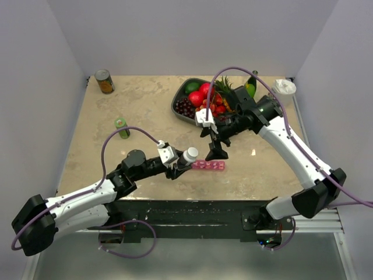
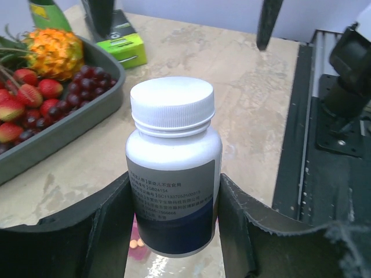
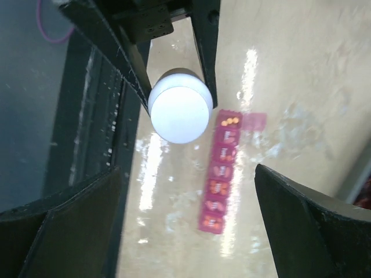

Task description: Sort the pills into containers

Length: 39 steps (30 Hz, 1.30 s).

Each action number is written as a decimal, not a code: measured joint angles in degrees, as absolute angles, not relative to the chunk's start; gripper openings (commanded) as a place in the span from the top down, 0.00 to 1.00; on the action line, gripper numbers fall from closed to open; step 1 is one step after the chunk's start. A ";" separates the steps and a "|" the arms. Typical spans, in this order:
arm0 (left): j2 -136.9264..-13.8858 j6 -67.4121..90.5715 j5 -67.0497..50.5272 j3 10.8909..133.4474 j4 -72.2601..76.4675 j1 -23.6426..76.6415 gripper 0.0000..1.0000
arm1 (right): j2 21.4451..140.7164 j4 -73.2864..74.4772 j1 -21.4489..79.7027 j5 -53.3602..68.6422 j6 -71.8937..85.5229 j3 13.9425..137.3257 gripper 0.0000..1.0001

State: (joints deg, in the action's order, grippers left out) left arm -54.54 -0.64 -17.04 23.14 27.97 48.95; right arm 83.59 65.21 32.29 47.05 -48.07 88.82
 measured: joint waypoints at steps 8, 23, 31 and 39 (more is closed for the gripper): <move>-53.65 -0.45 -27.99 23.46 23.70 48.93 1.00 | 83.37 73.36 33.56 53.71 -72.12 92.05 0.09; -56.07 0.86 -32.60 24.58 22.83 48.93 1.00 | 86.56 76.29 42.76 51.31 -76.99 91.55 0.32; -56.07 1.06 -32.62 24.67 23.00 48.77 1.00 | 86.50 76.44 43.38 47.03 -75.07 89.43 0.44; -55.92 1.67 -32.84 24.67 23.05 48.75 1.00 | 85.91 75.02 43.40 45.95 -73.01 89.41 0.59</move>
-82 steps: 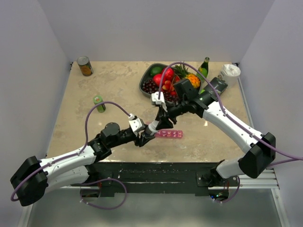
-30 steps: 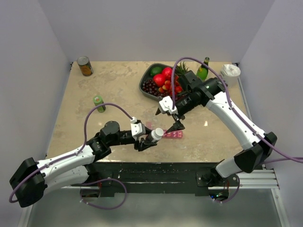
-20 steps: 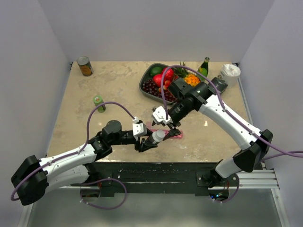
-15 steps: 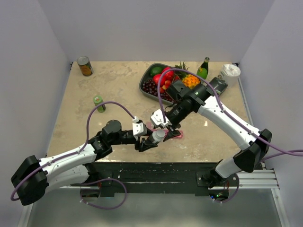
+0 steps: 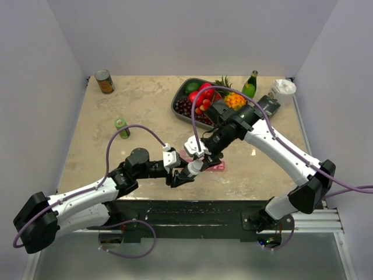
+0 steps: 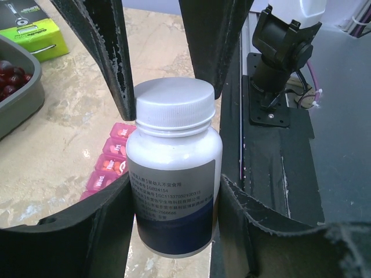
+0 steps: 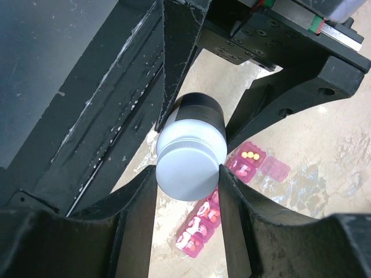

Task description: Sort the pills into containers

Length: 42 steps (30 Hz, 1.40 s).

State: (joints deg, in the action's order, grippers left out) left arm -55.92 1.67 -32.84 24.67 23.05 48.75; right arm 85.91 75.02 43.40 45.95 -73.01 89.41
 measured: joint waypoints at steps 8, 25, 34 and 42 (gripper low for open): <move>-54.19 2.63 -31.94 24.25 23.16 48.42 1.00 | 84.47 71.57 43.31 46.70 -68.05 88.12 0.69; -51.53 5.06 -28.60 21.63 27.79 48.27 1.00 | 84.09 65.93 41.15 51.64 -58.30 87.15 0.73; -51.44 5.43 -26.44 21.34 27.77 48.12 1.00 | 84.44 61.76 40.80 51.33 -50.78 86.11 0.72; -51.33 5.26 -18.22 20.36 26.68 48.07 1.00 | 87.72 54.98 40.21 48.40 -36.45 85.71 0.70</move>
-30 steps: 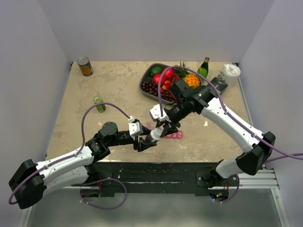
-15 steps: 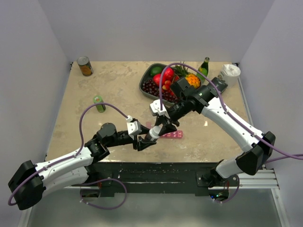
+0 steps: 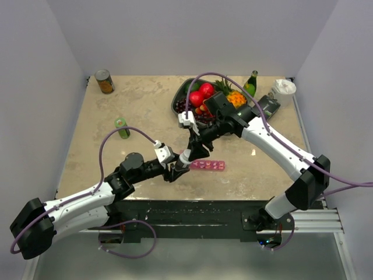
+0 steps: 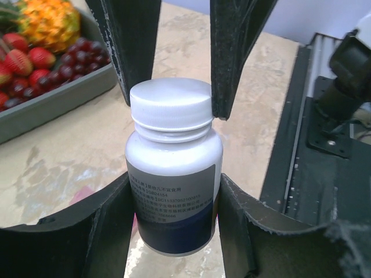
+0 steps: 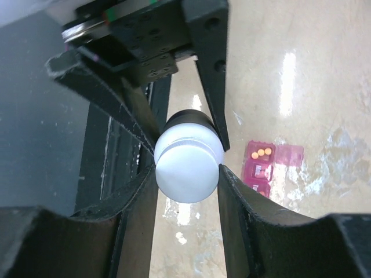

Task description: Sort the pills into containers

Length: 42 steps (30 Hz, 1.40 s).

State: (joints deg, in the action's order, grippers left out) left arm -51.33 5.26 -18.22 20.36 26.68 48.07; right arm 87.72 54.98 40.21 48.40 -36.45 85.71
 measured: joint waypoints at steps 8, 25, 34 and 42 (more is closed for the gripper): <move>-53.78 4.32 -11.44 20.32 26.06 48.07 1.00 | 90.15 49.80 40.12 43.83 -26.11 85.21 0.40; -50.35 4.47 -15.99 20.40 29.47 47.29 1.00 | 86.52 66.70 31.83 52.18 -46.78 91.96 0.01; -52.21 4.58 -32.82 23.11 26.85 45.19 1.00 | 83.72 74.65 36.23 54.63 -68.95 93.41 0.14; -54.13 5.32 -38.87 23.70 26.06 44.99 1.00 | 88.55 75.00 42.89 52.80 -70.06 93.54 0.37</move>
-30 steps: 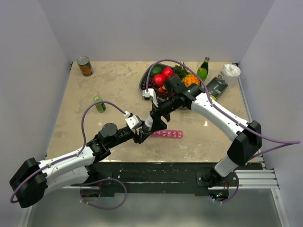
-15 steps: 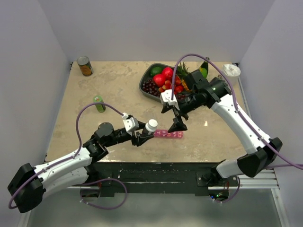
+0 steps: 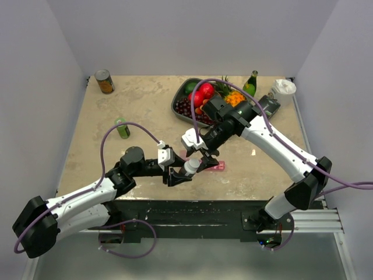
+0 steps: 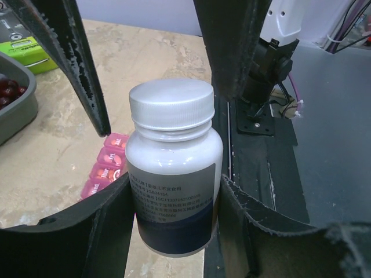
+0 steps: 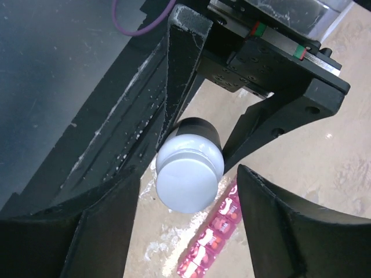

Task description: Sort the pills into containers

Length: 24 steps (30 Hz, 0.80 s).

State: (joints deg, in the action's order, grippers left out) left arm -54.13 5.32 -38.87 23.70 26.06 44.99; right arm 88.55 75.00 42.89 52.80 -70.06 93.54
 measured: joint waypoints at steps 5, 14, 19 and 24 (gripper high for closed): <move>-54.54 5.41 -39.66 23.70 26.09 44.75 1.00 | 88.51 74.98 43.22 51.51 -69.63 93.51 0.51; -54.30 6.55 -38.68 23.68 26.00 44.25 1.00 | 88.51 73.47 43.99 49.17 -66.41 93.51 0.68; -52.69 6.72 -33.45 23.55 24.60 44.25 1.00 | 88.82 68.25 43.92 46.83 -55.55 93.54 0.76; -52.60 6.22 -26.39 23.55 21.17 44.38 1.00 | 91.57 62.63 43.64 43.72 -42.70 93.38 0.77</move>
